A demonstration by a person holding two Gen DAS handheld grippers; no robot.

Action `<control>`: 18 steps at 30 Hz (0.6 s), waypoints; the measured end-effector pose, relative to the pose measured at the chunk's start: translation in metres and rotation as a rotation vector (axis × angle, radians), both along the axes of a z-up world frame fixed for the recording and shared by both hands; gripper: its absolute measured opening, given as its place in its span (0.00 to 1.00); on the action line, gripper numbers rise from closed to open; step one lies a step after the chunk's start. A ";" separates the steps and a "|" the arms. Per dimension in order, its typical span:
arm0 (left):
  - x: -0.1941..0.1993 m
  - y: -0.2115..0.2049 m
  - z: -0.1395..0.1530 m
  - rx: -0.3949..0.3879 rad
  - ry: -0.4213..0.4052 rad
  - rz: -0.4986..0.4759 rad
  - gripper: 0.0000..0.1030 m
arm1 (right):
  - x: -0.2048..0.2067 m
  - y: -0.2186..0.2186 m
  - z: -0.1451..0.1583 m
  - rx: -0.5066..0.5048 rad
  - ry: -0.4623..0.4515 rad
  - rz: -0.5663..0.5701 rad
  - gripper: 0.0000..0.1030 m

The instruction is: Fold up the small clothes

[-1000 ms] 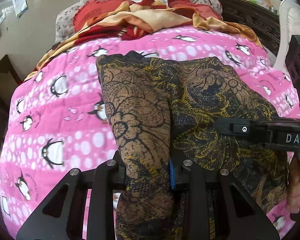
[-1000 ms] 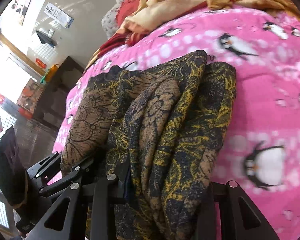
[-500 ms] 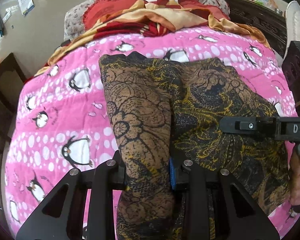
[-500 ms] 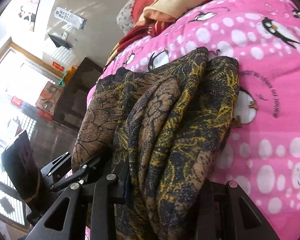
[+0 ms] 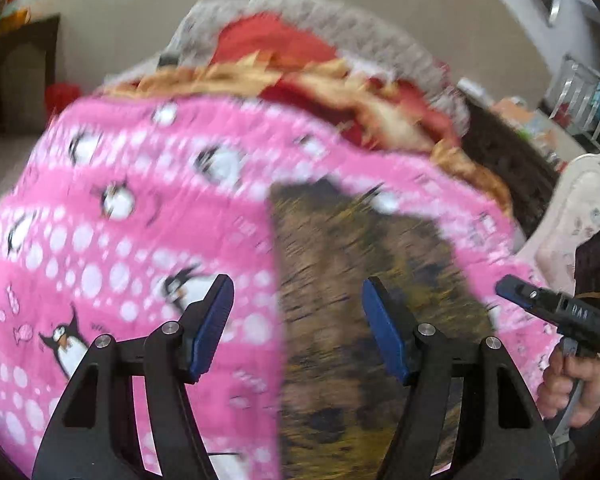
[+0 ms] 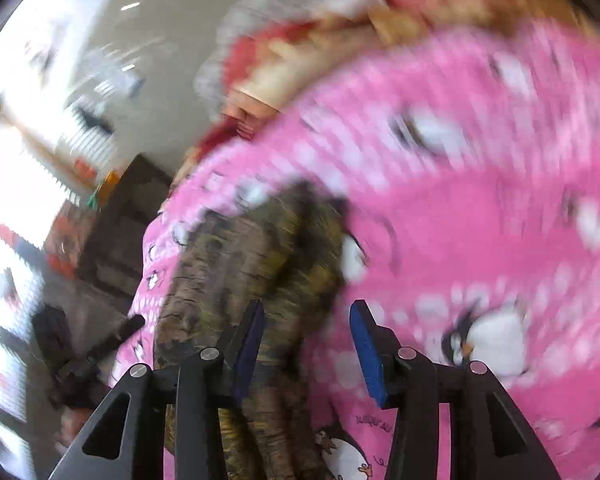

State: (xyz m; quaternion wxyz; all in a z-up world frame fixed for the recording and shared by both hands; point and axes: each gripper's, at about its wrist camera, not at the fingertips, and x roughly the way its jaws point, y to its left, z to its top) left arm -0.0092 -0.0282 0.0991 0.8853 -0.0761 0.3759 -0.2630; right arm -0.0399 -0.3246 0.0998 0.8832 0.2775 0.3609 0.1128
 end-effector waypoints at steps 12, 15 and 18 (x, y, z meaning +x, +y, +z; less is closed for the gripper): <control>0.003 -0.019 -0.074 -0.034 0.137 0.026 0.68 | 0.002 0.031 -0.052 -0.078 0.056 0.179 0.00; 0.004 -0.022 -0.074 -0.013 0.139 0.010 0.69 | -0.003 0.032 -0.052 -0.079 0.063 0.173 0.00; 0.005 -0.025 -0.075 0.007 0.136 0.000 0.70 | -0.004 0.027 -0.052 -0.024 0.102 0.188 0.00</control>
